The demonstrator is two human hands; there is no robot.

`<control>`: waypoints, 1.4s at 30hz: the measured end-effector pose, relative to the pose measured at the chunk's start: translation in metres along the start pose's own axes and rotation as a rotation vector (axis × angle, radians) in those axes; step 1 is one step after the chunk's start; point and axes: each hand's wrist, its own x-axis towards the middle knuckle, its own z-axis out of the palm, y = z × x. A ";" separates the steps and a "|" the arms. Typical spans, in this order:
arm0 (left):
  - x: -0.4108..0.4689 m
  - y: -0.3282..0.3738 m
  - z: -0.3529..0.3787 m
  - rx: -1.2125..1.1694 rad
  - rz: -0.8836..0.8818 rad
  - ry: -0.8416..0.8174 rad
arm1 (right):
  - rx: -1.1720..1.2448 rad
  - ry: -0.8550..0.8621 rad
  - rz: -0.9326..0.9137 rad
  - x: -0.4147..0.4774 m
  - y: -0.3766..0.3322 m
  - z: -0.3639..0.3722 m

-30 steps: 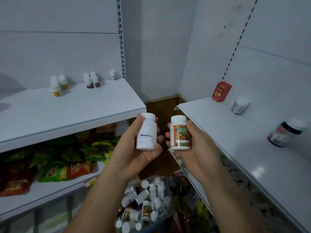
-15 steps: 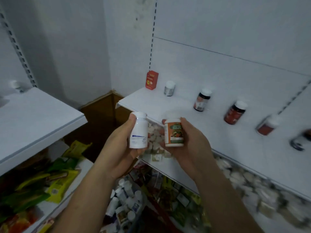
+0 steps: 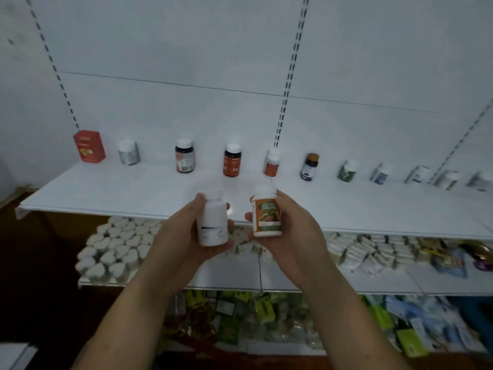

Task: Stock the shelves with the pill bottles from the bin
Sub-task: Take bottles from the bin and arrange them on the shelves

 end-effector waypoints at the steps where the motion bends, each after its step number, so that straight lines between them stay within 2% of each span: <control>1: 0.000 -0.007 0.013 0.011 -0.010 -0.022 | -0.004 0.003 -0.023 -0.005 -0.008 -0.012; 8: -0.009 -0.074 0.122 0.073 -0.045 -0.122 | 0.017 0.072 -0.092 -0.047 -0.062 -0.121; 14: -0.011 -0.132 0.215 0.093 -0.079 -0.191 | -0.057 0.147 -0.180 -0.084 -0.113 -0.213; 24: 0.017 -0.199 0.335 0.121 -0.153 -0.366 | -0.011 0.334 -0.275 -0.117 -0.169 -0.316; 32: 0.078 -0.242 0.397 0.137 -0.218 -0.477 | 0.012 0.500 -0.307 -0.087 -0.194 -0.385; 42: 0.195 -0.276 0.486 0.189 -0.241 -0.592 | -0.301 0.723 -0.393 0.003 -0.246 -0.459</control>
